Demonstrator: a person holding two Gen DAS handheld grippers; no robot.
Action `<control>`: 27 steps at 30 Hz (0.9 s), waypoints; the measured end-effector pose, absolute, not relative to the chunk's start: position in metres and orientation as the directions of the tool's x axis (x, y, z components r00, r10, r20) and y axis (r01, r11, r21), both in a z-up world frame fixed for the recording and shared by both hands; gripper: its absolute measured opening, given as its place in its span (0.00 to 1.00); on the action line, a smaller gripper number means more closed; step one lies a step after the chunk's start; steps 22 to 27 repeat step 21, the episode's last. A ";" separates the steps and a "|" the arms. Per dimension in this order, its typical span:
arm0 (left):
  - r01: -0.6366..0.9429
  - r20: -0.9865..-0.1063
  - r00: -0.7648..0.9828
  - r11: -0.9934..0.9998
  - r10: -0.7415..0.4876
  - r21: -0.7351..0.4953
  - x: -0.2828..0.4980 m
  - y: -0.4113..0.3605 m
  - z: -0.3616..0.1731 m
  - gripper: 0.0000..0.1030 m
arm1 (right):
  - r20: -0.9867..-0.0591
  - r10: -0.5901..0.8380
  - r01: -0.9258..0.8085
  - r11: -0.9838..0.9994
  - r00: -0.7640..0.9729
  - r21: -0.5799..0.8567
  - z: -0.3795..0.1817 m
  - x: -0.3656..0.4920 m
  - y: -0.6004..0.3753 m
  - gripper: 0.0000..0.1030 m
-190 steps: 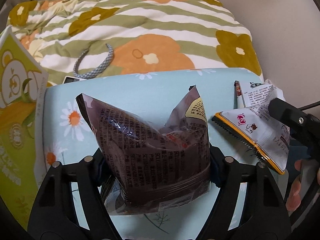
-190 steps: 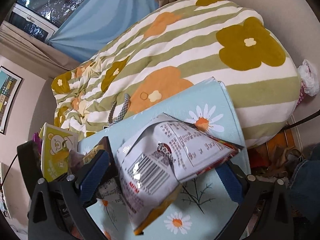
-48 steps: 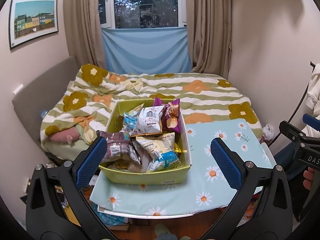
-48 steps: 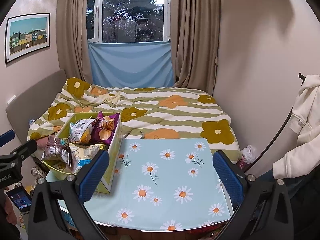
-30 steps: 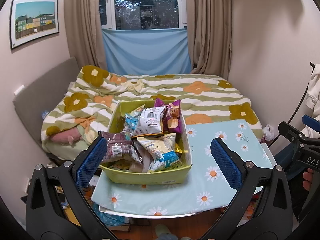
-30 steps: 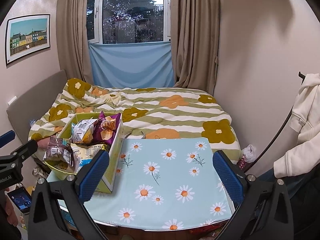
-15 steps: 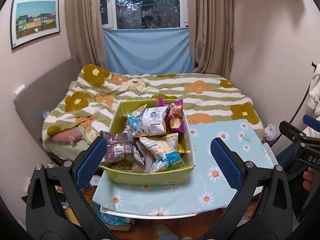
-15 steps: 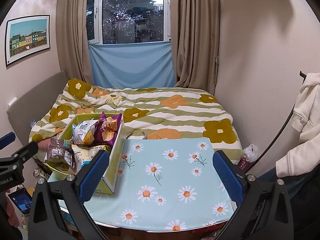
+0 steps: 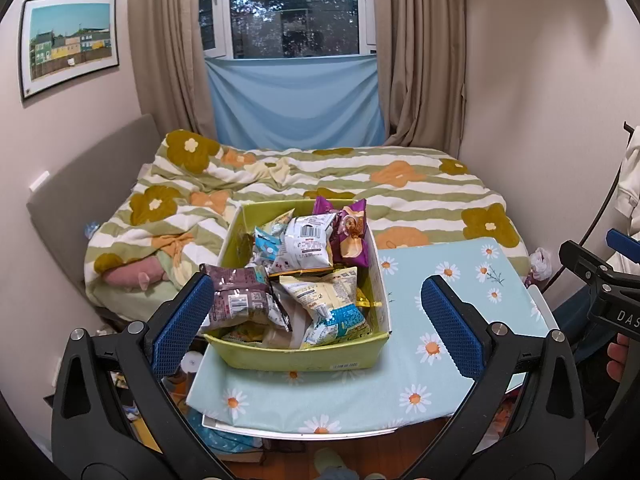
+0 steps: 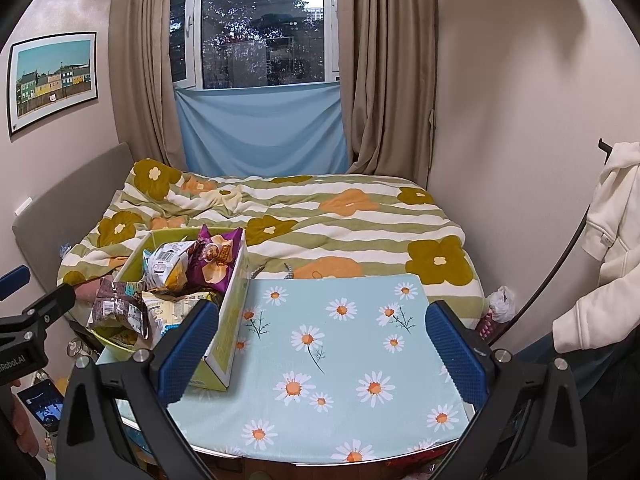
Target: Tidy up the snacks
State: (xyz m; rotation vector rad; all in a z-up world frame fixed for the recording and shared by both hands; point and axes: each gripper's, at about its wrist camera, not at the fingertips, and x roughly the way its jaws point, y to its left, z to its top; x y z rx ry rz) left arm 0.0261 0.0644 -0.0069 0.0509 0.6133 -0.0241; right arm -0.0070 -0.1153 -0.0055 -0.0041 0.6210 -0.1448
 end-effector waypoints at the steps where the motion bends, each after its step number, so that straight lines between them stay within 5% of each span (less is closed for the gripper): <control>1: 0.037 -0.576 0.818 0.998 -0.007 0.040 0.026 0.064 -0.007 1.00 | -0.580 -0.136 0.134 0.990 0.803 -0.047 -0.006 -0.007 -0.115 1.00; 27: 0.030 -0.567 0.824 0.999 0.001 0.045 0.025 0.070 -0.008 1.00 | -0.580 -0.134 0.133 0.990 0.803 -0.045 -0.006 -0.007 -0.118 1.00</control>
